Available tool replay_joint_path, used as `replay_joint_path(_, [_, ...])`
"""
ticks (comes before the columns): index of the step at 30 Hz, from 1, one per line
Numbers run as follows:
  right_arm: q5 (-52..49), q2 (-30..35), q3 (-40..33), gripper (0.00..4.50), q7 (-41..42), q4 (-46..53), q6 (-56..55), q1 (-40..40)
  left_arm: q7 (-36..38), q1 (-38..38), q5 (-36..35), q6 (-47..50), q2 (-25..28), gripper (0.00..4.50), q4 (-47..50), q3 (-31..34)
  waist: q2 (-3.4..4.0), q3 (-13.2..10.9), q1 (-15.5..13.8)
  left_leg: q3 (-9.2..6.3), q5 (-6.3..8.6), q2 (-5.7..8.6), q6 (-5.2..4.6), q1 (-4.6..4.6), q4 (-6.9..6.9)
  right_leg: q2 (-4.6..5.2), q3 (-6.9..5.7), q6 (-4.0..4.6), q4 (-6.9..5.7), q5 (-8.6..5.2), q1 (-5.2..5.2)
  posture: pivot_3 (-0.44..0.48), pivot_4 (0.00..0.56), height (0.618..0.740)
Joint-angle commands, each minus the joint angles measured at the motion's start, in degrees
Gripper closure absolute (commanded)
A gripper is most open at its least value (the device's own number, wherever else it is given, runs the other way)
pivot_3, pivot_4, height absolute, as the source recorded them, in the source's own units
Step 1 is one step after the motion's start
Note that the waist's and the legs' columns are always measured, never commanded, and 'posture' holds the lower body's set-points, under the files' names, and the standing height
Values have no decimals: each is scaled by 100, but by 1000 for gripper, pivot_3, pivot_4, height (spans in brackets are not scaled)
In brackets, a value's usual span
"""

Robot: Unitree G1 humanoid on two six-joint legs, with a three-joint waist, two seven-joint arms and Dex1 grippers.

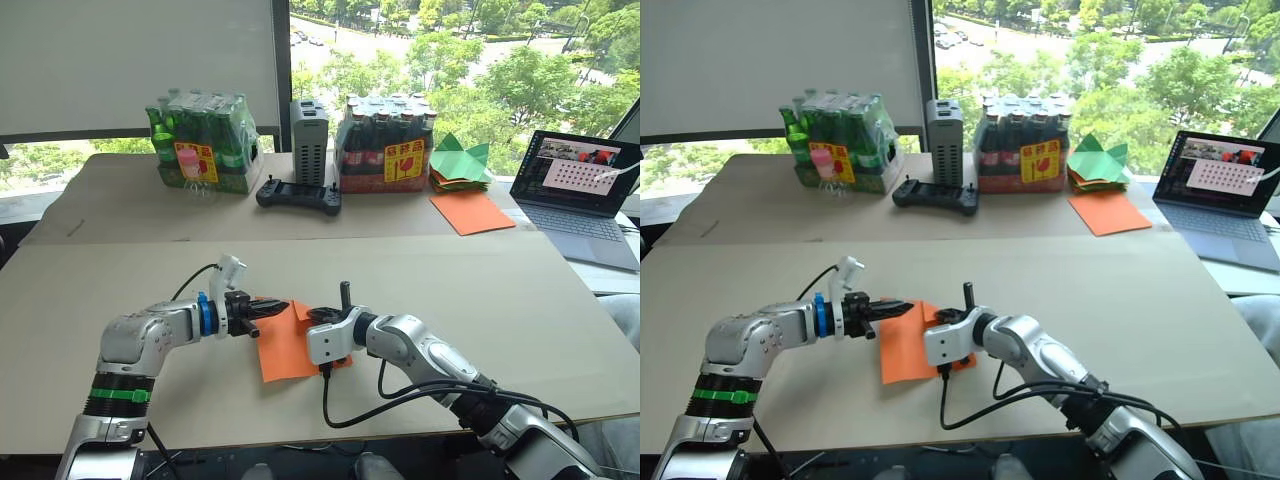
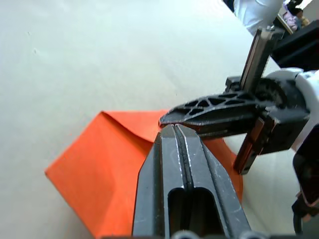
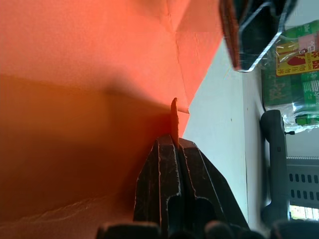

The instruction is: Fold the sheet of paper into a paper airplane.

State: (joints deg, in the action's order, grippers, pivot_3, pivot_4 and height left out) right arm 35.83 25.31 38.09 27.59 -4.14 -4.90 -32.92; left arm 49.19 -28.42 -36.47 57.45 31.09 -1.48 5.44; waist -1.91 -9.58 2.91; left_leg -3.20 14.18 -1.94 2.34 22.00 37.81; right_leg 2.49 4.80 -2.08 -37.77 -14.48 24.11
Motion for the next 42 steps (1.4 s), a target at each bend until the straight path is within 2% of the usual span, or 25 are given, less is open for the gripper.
replay_joint_path(1, [118,-46,20,4444,117,-112,-79,159,-113,-208,-255,164,67,4500,131,312,0,0,1,0,0,1,0,0,0,0,0,0,0,0,0,0,150,740])
replay_joint_path(9, [179,-129,-86,4444,180,-146,-120,216,-604,-579,-433,438,-82,4500,271,472,0,0,-2,0,0,0,0,-1,0,1,0,0,-1,0,-1,0,150,740])
replay_joint_path(12, [185,-169,-170,4444,205,-201,-119,229,-1238,-1229,-575,736,-465,4500,-90,774,-6,0,-22,-1,0,1,1,-1,1,1,0,0,-4,0,-1,0,150,740])
replay_joint_path(14, [200,-188,-213,4444,216,-242,-140,231,-1380,-1480,-599,867,-550,4500,-198,803,-15,2,-24,-2,0,2,1,-1,4,0,-1,1,-10,1,-2,0,150,740])
replay_joint_path(18, [246,-217,-240,4444,215,-306,-170,228,-1217,-1453,-358,728,-430,4500,-34,364,-12,3,65,1,0,3,1,-10,2,1,5,1,-14,0,-4,0,150,740])
replay_joint_path(23, [236,-268,-255,4444,231,-264,-158,293,-1139,-1515,-267,722,-302,4500,-117,115,-13,3,73,-1,-2,4,4,-4,2,2,5,1,-14,1,0,0,150,740])
replay_joint_path(32, [278,-368,-333,4444,246,-278,-145,316,-562,-933,402,95,27,4500,-77,-996,-13,3,93,0,-2,3,3,-6,2,0,5,1,-17,0,1,0,150,740])
replay_joint_path(42, [306,-394,-379,4444,283,-267,-153,334,-297,-853,958,-455,-192,4500,-706,-1448,-13,3,91,1,-2,4,3,-6,2,1,5,0,-17,0,0,0,150,740])
